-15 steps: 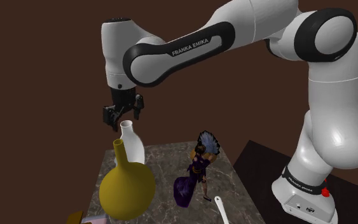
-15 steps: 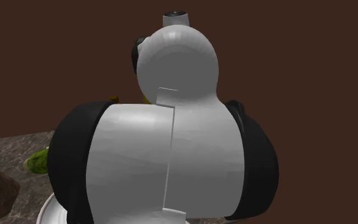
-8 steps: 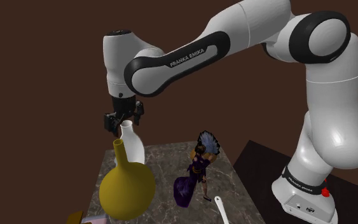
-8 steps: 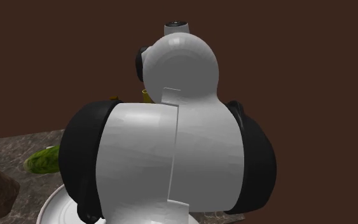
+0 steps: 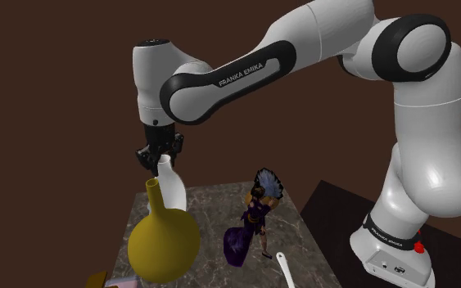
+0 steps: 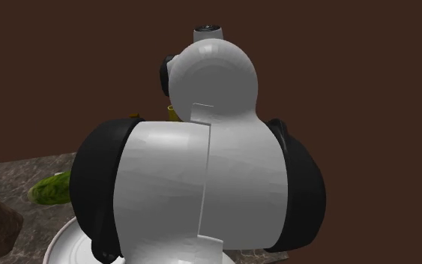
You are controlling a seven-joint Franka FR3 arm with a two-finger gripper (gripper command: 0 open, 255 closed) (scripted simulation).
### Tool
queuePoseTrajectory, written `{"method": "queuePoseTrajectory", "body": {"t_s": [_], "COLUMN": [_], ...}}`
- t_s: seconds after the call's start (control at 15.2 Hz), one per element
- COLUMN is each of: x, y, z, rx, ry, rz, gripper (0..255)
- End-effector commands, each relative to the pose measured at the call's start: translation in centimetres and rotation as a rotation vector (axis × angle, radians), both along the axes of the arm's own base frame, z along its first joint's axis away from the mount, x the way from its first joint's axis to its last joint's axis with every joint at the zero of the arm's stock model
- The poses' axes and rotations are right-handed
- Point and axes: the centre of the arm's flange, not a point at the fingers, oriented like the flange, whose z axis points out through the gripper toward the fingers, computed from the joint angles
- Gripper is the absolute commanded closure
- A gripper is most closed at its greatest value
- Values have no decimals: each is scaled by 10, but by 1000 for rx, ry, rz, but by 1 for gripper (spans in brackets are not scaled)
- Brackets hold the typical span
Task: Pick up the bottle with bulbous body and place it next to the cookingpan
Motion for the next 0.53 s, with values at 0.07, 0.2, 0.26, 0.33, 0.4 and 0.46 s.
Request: {"method": "queuePoseTrajectory", "body": {"t_s": [0.07, 0.2, 0.26, 0.33, 0.4, 0.46], "x": [0, 0, 0, 0, 0, 0], "y": [0, 0, 0, 0, 0, 0], "z": [0, 0, 0, 0, 0, 5], "rx": [0, 0, 0, 0, 0, 0], "ry": [0, 0, 0, 0, 0, 0], "rz": [0, 0, 0, 0, 0, 0], "gripper": [255, 255, 255, 255, 255, 255]}}
